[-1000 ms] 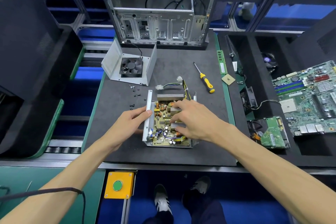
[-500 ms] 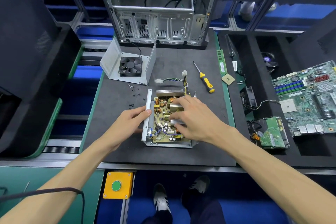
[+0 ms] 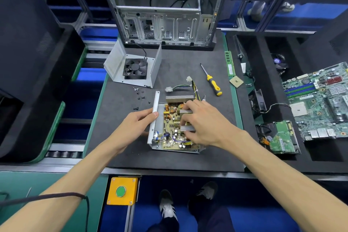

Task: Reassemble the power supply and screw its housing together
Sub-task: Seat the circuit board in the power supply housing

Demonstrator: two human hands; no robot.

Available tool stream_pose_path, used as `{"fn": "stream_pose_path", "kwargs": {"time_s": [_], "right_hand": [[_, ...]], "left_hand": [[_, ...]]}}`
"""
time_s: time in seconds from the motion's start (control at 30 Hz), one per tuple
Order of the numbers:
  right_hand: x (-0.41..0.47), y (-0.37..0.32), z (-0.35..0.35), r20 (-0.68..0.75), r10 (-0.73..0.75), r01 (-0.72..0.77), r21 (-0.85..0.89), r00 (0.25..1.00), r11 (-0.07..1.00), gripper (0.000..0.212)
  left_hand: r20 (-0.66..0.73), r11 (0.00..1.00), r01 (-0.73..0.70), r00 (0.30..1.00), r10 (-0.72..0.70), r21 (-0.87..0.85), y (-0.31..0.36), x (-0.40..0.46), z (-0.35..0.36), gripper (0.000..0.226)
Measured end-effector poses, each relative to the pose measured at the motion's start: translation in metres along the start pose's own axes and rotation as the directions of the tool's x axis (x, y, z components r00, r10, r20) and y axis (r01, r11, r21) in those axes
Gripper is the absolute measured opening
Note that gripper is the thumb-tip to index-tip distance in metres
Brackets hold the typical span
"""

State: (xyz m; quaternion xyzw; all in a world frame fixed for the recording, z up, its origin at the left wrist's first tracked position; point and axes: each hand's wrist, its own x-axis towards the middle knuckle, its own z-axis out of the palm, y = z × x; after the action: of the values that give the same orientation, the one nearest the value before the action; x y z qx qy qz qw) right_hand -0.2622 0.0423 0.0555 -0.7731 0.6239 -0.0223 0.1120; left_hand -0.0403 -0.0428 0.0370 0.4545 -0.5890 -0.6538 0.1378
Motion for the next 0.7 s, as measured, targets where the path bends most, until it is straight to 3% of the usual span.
{"fn": "stream_pose_path", "kwargs": {"time_s": [0.27, 0.37, 0.43, 0.5, 0.53, 0.6, 0.63, 0.7], "right_hand": [[0.003, -0.005, 0.001, 0.054, 0.037, -0.029, -0.148, 0.998, 0.989, 0.025], [0.002, -0.002, 0.001, 0.013, 0.008, -0.005, -0.230, 1.000, 0.973, 0.033], [-0.003, 0.000, 0.001, -0.147, 0.018, -0.029, -0.075, 0.989, 0.997, 0.038], [-0.008, 0.006, 0.000, -0.383, 0.200, -0.092, 0.281, 0.902, 0.955, 0.030], [-0.010, 0.010, 0.001, -0.429, 0.351, -0.119, 0.480, 0.832, 0.869, 0.027], [-0.011, 0.016, 0.005, -0.273, 0.625, -0.151, 0.828, 0.731, 0.539, 0.029], [-0.011, 0.016, 0.009, -0.136, 0.690, -0.154, 0.927, 0.711, 0.341, 0.032], [-0.008, 0.011, 0.020, 0.066, 0.705, -0.150, 0.987, 0.706, 0.058, 0.038]], "left_hand": [[-0.019, 0.999, 0.003, 1.000, -0.002, 0.051, -0.004, 0.002, 0.000, 0.034], [-0.009, 0.999, 0.011, 1.000, -0.010, 0.053, -0.003, 0.003, 0.000, 0.031], [-0.093, 0.987, 0.002, 0.996, 0.013, 0.161, -0.002, 0.003, 0.001, 0.031], [-0.239, 0.850, -0.084, 0.941, 0.239, 0.520, 0.000, 0.001, 0.001, 0.036], [-0.228, 0.713, -0.164, 0.878, 0.420, 0.682, 0.003, -0.002, 0.004, 0.035], [-0.030, 0.448, -0.354, 0.756, 0.653, 0.821, 0.013, -0.009, 0.018, 0.030], [0.076, 0.372, -0.416, 0.745, 0.663, 0.830, 0.017, -0.011, 0.028, 0.032], [0.219, 0.327, -0.429, 0.825, 0.521, 0.842, 0.018, -0.010, 0.051, 0.048]]}}
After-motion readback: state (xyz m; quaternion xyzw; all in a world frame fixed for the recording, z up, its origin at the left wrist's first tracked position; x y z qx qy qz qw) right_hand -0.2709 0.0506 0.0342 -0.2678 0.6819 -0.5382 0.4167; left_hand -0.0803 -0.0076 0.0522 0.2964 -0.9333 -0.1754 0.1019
